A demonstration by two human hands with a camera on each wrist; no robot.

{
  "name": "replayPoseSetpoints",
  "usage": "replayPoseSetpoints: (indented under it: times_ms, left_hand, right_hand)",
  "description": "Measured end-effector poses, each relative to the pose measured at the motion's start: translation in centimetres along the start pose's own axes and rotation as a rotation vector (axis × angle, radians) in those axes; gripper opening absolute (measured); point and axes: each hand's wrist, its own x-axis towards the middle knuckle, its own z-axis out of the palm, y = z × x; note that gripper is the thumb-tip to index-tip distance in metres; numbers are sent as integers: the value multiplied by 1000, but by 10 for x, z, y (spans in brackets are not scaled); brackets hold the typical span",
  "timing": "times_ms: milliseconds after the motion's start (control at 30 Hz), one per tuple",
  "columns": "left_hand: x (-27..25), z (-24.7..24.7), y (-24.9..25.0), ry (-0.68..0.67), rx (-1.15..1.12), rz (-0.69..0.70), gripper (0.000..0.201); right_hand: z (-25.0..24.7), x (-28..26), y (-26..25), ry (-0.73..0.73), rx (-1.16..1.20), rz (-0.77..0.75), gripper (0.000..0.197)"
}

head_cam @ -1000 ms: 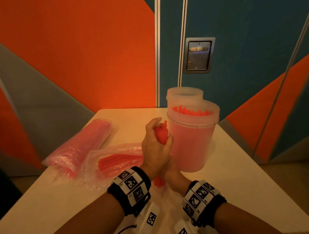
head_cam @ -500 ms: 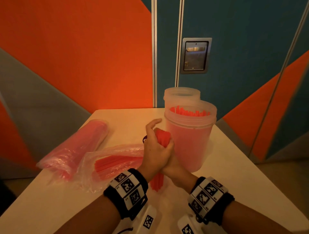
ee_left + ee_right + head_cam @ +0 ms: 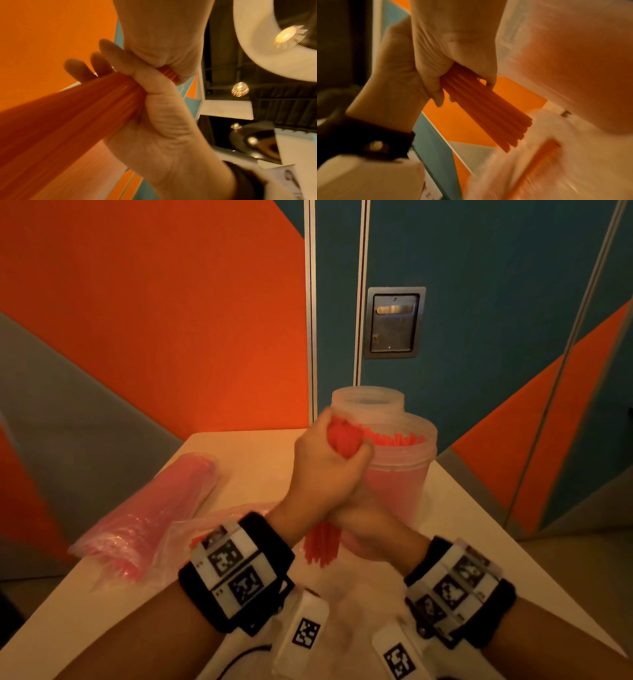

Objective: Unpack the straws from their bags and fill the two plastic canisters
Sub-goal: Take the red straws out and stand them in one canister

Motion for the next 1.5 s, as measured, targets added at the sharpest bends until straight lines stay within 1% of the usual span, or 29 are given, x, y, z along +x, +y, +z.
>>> replayPoseSetpoints:
  times_ms: [67,100,167,267,333,433,500,533,600,667,733,800,833,867,900,933,967,1000,1033,1067,1100,1133,1200,1267,1300,1333,1400,1433,1500]
  left_hand:
    - [24,-3,33,-34,-61,72,29]
    - [37,-4,48,-63,-106,100,31]
    - [63,-3,74,-117,-203,120,34]
    - [92,3,96,-110,-246,197,29]
    - [104,10,101,-114,-257,268,28]
    - [117,27,95,-161,-228,305,31]
    - [122,40,81,-194,-196,257,30]
    - [123,46,71,-201,-186,213,30]
    - [120,57,47,-234,-178,89,29]
    - [113,66,22,-272,-153,-77,27]
    - [107,71,-3,-287,-171,-252,25]
    - [102,74,-24,-285,-161,-355,24]
    - [100,74,-32,-302,-122,-382,24]
    - [98,74,-38,-326,-100,-414,23]
    - [96,74,-41,-347,-102,-453,20]
    - [95,74,-44,-367,-108,-496,18]
    - [95,74,-46,-383,-106,-527,19]
    - [96,75,-48,-387,-94,-554,23]
    - [95,77,-48,-389,-85,-576,30]
    - [95,77,-47,-392,-85,-585,37]
    - [95,78,-47,-394,-84,-585,47]
    - [95,78,-48,-395,-77,-578,60]
    - [95,76,-46,-386,-28,-558,90]
    - [96,74,-45,-376,-5,-553,112]
    - [96,73,-43,-389,-9,-562,118]
    - [96,74,-43,-405,-9,-571,119]
    - [95,71,-42,-422,29,-561,108]
    - [96,68,-40,-426,43,-547,101]
    - [98,62,-42,-463,-21,-545,101]
  right_hand:
    - [-11,11,-30,-9,-28,-149,56]
    - [-16,17,-47,-3,-12,-198,58]
    - [-24,29,-76,14,41,-252,55]
    - [-38,48,-107,126,-22,-299,44]
    - [-49,60,-117,197,-54,-329,33]
    - [-65,75,-117,319,-119,-366,29]
    - [-73,82,-105,402,-153,-342,21]
    - [-76,84,-95,430,-185,-294,18]
    - [-84,83,-71,430,-238,-176,25]
    - [-93,81,-51,337,-247,-34,28]
    - [-101,82,-40,164,-337,138,30]
    - [-107,83,-41,-62,-496,309,23]
    - [-110,85,-42,-118,-541,356,20]
    - [-112,85,-43,-105,-534,388,20]
    - [-116,85,-45,-41,-492,412,26]
    - [-120,85,-46,45,-438,419,41]
    - [-125,85,-48,123,-405,406,63]
    - [-130,85,-49,164,-400,383,85]
    - [-133,85,-51,172,-398,351,98]
    - [-135,84,-54,163,-390,314,103]
    - [-136,84,-56,158,-371,283,101]
    - [-137,84,-56,166,-357,258,94]
    - [-135,84,-55,196,-375,213,72]
    - [-129,84,-52,154,-432,189,58]
    - [-125,83,-51,112,-473,203,54]
    - [-121,83,-47,72,-527,227,52]
    - [-112,83,-42,-9,-700,297,52]
    - [-108,84,-41,-17,-773,340,57]
    - [-106,86,-40,4,-804,393,63]
